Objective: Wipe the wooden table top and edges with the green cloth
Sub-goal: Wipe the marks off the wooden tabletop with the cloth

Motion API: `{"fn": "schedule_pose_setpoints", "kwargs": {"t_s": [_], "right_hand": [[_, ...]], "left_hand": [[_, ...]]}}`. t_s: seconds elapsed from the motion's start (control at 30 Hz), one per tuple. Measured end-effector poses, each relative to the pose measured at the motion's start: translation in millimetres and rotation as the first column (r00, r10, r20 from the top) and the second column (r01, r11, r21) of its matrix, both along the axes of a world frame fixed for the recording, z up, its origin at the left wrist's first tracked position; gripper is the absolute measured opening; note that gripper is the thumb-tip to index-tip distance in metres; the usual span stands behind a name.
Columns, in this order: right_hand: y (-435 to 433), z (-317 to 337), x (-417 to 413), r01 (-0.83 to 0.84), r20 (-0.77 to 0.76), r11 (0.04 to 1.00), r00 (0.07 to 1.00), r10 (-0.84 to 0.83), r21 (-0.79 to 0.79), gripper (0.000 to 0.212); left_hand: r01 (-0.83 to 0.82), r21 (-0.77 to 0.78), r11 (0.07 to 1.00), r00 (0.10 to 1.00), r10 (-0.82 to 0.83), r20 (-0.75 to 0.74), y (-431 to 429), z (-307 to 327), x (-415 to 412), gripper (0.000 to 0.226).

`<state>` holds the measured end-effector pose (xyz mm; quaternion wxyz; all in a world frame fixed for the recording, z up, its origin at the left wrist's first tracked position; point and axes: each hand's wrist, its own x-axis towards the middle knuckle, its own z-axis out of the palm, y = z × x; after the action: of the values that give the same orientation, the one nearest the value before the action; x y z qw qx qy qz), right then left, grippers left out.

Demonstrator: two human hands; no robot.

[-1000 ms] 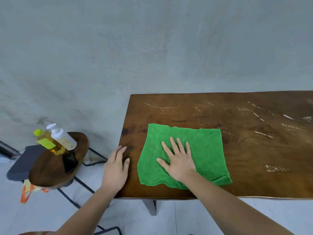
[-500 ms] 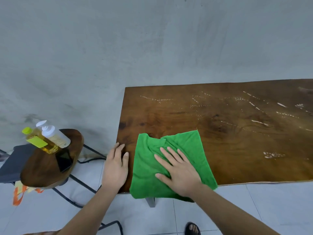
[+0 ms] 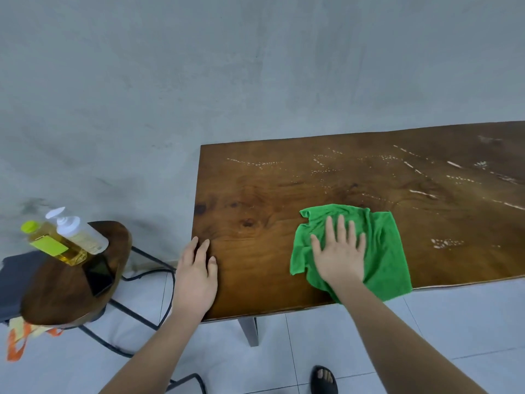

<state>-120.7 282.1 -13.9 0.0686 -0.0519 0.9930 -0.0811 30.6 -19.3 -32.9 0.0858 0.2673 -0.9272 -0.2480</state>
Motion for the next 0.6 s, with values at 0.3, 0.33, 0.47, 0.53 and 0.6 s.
{"fn": "schedule_pose_setpoints", "kwargs": {"t_s": [0.3, 0.33, 0.47, 0.53, 0.6], "right_hand": [[-162.8, 7.0, 88.1, -0.543, 0.062, 0.840, 0.838, 0.543, -0.007, 0.074], [-162.7, 4.2, 90.0, -0.599, 0.060, 0.800, 0.799, 0.599, -0.008, 0.073], [-128.5, -0.2, 66.0, -0.755, 0.016, 0.655, 0.655, 0.755, -0.031, 0.073], [-104.1, 4.9, 41.9, -0.769, 0.018, 0.639, 0.638, 0.769, -0.028, 0.075], [-77.8, 9.3, 11.7, -0.743, 0.032, 0.670, 0.669, 0.742, -0.002, 0.078]], "left_hand": [[0.021, 0.076, 0.997, 0.997, -0.015, -0.075, -5.2, -3.1, 0.3, 0.049], [0.014, 0.103, 0.995, 0.997, -0.006, -0.080, -5.3, -2.2, 0.6, 0.049], [0.005, 0.137, 0.991, 0.997, 0.006, -0.079, -4.4, 3.1, -1.7, 0.048], [0.002, 0.084, 0.996, 0.998, 0.004, -0.066, -5.0, 4.4, -5.9, 0.049], [0.010, -0.013, 1.000, 0.999, -0.010, -0.049, -5.4, 6.2, -13.9, 0.050]]}}
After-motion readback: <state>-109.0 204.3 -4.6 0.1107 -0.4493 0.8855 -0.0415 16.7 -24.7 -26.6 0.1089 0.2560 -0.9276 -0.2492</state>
